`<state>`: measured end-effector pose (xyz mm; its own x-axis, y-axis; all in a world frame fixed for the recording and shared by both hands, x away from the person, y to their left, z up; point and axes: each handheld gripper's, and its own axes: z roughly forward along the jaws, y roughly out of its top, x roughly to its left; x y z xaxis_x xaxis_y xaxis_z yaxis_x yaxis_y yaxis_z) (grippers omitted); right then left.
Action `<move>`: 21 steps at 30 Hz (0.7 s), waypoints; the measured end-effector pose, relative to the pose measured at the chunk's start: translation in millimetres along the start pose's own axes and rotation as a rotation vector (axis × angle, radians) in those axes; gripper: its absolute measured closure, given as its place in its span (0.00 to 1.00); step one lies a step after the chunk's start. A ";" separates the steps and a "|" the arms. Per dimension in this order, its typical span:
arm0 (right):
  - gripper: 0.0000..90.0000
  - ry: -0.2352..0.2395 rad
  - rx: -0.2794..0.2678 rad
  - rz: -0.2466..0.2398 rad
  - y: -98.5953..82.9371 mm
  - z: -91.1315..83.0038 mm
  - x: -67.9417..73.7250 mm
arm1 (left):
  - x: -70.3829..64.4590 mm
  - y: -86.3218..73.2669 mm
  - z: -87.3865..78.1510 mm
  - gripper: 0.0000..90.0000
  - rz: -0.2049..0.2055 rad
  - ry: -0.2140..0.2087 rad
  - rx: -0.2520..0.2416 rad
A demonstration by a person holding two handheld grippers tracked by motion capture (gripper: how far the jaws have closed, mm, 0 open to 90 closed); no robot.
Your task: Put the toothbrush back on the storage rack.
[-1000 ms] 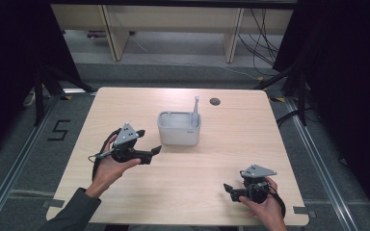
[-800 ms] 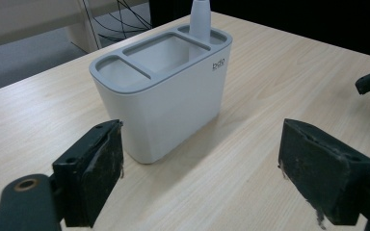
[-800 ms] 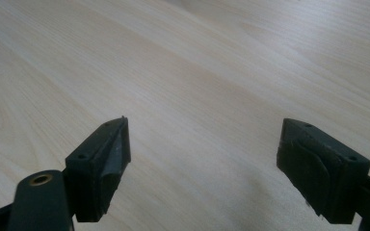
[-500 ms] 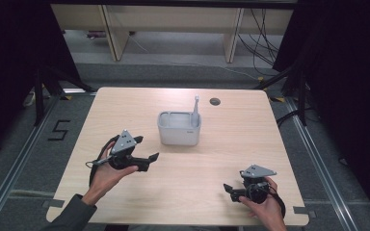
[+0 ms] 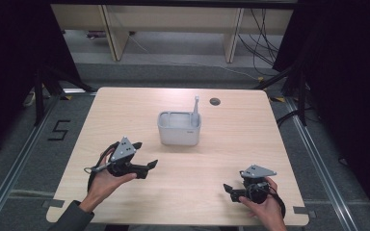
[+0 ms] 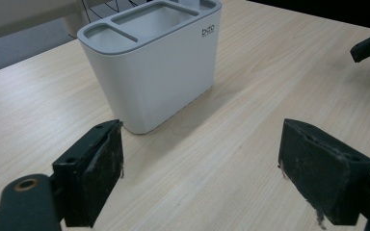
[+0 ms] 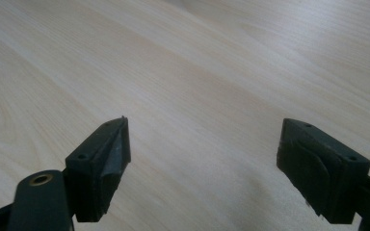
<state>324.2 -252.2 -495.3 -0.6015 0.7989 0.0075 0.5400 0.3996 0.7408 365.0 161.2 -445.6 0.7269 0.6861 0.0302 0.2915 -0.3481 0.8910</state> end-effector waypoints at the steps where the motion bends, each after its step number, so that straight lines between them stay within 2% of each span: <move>1: 0.22 0.004 0.000 0.003 0.0 0.0 0.1 | -0.7 -1.4 -0.8 0.17 0.000 0.000 -0.002; 2: 0.22 0.007 0.004 0.018 0.4 -0.5 1.0 | -1.1 -2.5 -1.7 0.17 0.001 0.001 0.001; 9: 0.22 0.011 0.010 0.018 0.7 -0.4 1.1 | -3.4 -12.2 -10.5 0.17 0.013 0.006 0.019; 10: 0.22 0.019 0.023 0.049 0.5 -0.5 3.4 | -4.2 -13.3 -11.6 0.17 0.008 0.004 0.011; 14: 0.22 0.018 0.022 0.049 0.7 -0.7 3.6 | -5.9 -16.3 -16.2 0.17 0.040 0.015 0.013; 16: 0.22 0.018 0.021 0.049 0.7 -0.9 3.7 | -6.9 -17.4 -16.9 0.17 0.042 0.015 0.020; 18: 0.22 0.027 0.015 0.051 0.7 -0.3 3.7 | -9.6 -20.7 -17.9 0.17 0.047 -0.001 0.032; 21: 0.22 0.010 0.012 0.037 0.9 -1.3 3.0 | -12.1 -24.6 -18.8 0.17 0.058 -0.004 0.037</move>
<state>322.0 -250.0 -493.8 -0.5872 0.8084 0.0413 0.5684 0.3755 0.7321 337.4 173.4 -459.4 0.7456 0.6616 0.0799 0.2715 -0.4110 0.8703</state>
